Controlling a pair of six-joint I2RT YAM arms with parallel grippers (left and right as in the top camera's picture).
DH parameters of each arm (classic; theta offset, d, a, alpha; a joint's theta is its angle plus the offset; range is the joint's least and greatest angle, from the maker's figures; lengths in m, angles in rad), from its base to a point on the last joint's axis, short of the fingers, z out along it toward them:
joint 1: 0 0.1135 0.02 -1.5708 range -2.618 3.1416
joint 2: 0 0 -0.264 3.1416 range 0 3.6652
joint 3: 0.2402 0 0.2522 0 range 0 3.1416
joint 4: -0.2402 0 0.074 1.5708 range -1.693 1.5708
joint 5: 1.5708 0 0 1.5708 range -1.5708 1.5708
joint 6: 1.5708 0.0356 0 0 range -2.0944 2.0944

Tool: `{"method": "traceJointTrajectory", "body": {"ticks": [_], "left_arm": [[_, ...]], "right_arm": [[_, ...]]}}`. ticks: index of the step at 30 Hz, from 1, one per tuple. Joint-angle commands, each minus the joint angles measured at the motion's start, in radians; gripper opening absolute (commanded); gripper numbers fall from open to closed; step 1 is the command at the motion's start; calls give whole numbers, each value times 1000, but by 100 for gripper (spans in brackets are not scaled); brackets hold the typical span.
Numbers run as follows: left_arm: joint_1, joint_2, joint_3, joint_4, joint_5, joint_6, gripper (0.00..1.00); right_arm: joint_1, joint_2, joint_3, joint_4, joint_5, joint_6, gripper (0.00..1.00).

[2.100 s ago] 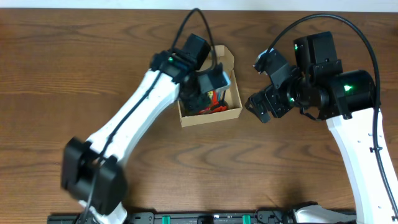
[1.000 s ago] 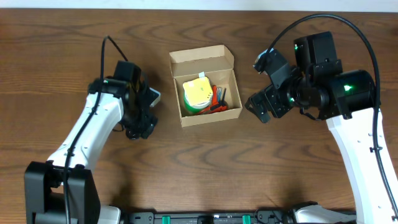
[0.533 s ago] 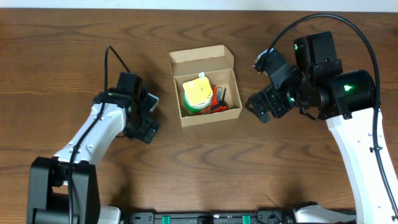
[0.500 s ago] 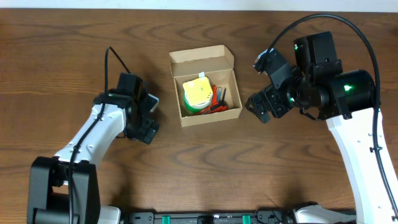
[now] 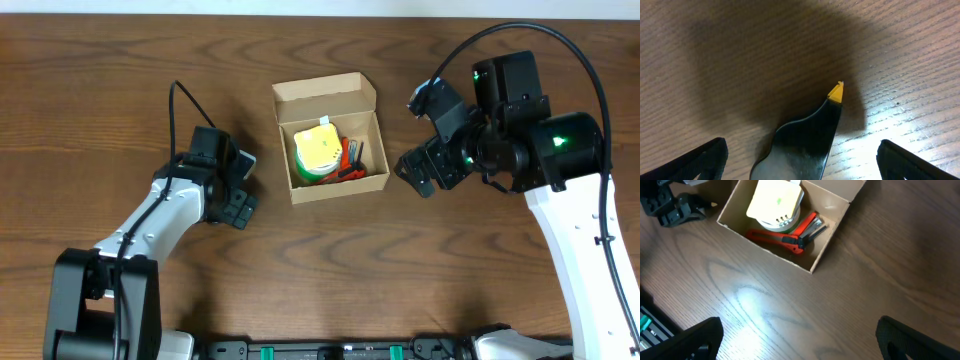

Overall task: Pack container
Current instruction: 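Move the left gripper to the black marker and grasp it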

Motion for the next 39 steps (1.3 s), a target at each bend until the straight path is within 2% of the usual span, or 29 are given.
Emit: {"method": "traceJointTrajectory", "body": {"ticks": [1,8,10,16,23,31,39], "left_arm": [[4,30,-8,5,-14,-4,96],[4,72,-8,5,-11,-4,100],[4,72,-8,5,-11,-5,91],[4,72,-8,5,-11,-4,79],[4,72,-8,5,-11,-9,56],[4,72,-8,5,-11,-37,38],[4,72,11,11,-10,-124,19]], "right_arm": [[-4,-15,-3,-2,0,-15,99],[-4,-15,-3,-2,0,-15,99],[-4,-15,-3,-2,0,-15,99],[-4,-15,-3,-2,0,-15,99],[-4,-15,-3,-2,0,-15,99],[-4,-15,-3,-2,0,-15,99],[-4,-15,-3,-2,0,-15,99]]}}
